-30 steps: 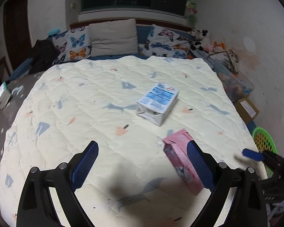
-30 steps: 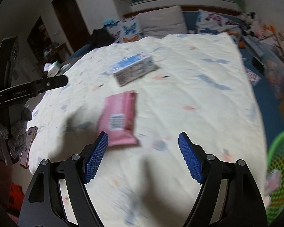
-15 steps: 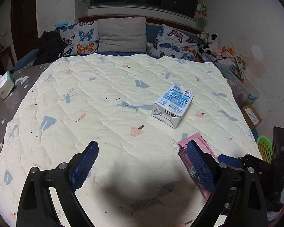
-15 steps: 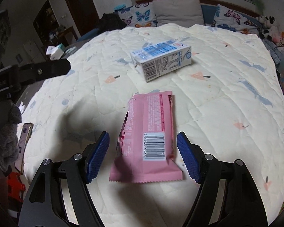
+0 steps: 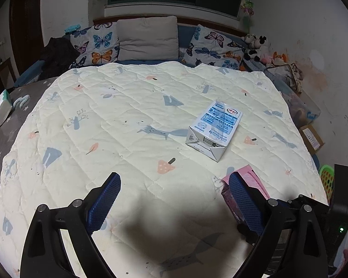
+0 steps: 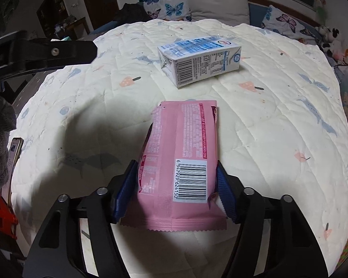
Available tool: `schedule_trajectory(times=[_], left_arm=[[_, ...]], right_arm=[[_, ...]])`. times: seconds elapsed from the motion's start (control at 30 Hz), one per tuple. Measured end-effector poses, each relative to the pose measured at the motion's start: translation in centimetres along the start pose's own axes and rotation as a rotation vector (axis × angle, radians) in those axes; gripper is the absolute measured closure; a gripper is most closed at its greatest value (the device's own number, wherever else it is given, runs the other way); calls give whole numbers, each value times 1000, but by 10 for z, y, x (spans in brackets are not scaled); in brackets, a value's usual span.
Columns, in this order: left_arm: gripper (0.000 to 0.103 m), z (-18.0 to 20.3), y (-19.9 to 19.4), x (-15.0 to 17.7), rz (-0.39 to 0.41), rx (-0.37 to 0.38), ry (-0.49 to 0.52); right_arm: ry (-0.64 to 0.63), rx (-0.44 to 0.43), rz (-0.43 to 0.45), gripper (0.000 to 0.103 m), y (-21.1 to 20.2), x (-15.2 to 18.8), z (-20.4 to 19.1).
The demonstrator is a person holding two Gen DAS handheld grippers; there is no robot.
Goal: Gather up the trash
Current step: 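Grasp the pink snack wrapper with the right tool while the left tool grasps the milk carton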
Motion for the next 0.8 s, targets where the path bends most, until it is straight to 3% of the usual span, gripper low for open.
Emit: schedule_trajectory(times=[0.23, 0.53, 0.8], left_arm=[[12, 16, 13, -8, -12, 7, 71], [12, 45, 45, -29, -47, 42, 174], [12, 62, 87, -51, -101, 9, 276]], right_arm=[[25, 0, 23, 43, -12, 5, 12], [149, -30, 59, 43, -46, 22, 59], [242, -22, 79, 43, -69, 43, 98]])
Point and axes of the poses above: each gripper's, at about its wrist camera, not at the fingertips, and y roughly the way its jaws point, z to its right, x to its underside, the point moved 2 cm from there along y, roughly the way its jaws point, and after that the axes turned 10 degrees about x, right-handed, at the moved point
